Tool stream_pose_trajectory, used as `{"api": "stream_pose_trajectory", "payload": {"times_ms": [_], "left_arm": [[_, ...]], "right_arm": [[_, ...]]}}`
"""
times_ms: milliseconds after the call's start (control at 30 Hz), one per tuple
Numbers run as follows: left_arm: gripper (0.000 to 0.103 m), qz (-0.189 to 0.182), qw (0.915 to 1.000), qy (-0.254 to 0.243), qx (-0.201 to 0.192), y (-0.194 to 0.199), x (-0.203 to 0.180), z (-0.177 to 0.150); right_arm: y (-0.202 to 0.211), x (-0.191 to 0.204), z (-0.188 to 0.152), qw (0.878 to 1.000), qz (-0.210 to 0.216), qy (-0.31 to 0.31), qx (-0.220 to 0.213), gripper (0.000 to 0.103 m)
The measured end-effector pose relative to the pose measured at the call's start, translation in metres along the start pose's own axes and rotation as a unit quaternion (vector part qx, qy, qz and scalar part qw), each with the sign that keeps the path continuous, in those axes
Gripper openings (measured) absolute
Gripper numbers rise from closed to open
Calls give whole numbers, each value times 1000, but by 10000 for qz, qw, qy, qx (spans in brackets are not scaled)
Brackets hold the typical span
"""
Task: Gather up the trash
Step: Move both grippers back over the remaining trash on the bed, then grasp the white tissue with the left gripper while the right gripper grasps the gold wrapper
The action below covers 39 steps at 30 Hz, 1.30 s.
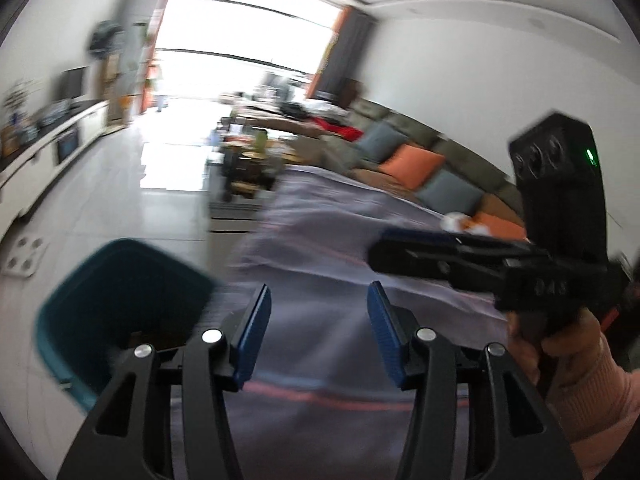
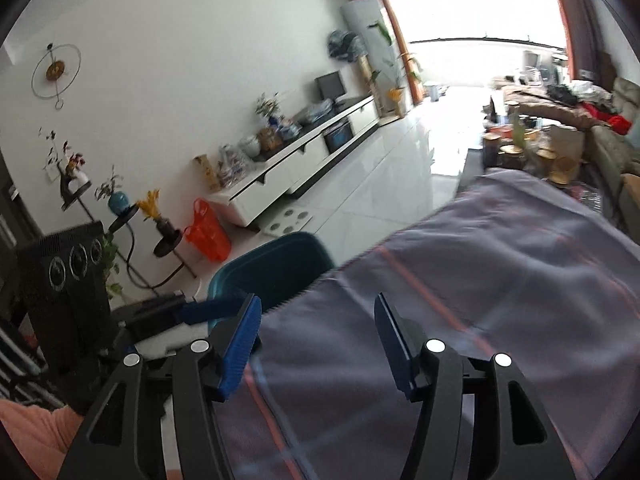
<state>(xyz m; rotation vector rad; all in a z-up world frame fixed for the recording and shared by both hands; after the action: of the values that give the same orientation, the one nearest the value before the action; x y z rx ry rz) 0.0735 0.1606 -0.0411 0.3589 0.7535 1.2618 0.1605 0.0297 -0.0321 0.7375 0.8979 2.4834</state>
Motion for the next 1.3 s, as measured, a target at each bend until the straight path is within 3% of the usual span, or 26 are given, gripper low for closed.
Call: {"api": "stream_pose_trajectory", "payload": {"times_ms": [200,400,767,1033,1300], "left_arm": [[51,-635,9959,-529,361,-44,-71,-4],[58,-1000,9871,-988,772,-82,-129,-10],[59,-1412,9733,-1194,1360,-137,-189,-4],[59,-1528,9663,-1196,1690,-170,-214,0],[59,-1523,9604,-1105,2055,-201,-228,-2]], "right_arm": [[52,-38,-20,9980,-417,-339,-321,60],[98,-81,-46,9910,-1020,-662,-566,64],[178,-174,-95,9585,-2037,-1668,-1095,66],[197,-222,-115,9409,-2421,-2076,-1137,70],[181,-250,-123,9423,-2454,-2133,-796,75]]}}
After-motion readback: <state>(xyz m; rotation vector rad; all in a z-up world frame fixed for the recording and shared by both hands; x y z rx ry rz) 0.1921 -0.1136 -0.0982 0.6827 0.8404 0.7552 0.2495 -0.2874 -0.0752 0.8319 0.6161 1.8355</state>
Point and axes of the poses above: each gripper's, at about its wrist camera, not at the fingertips, and y roughly against the way its jaws point, x to its left, z to its top, the point moved 6 cm from there along -y, roughly the way its jaws point, and after that the axes turned 8 degrees about x, right-handed, at the moved point
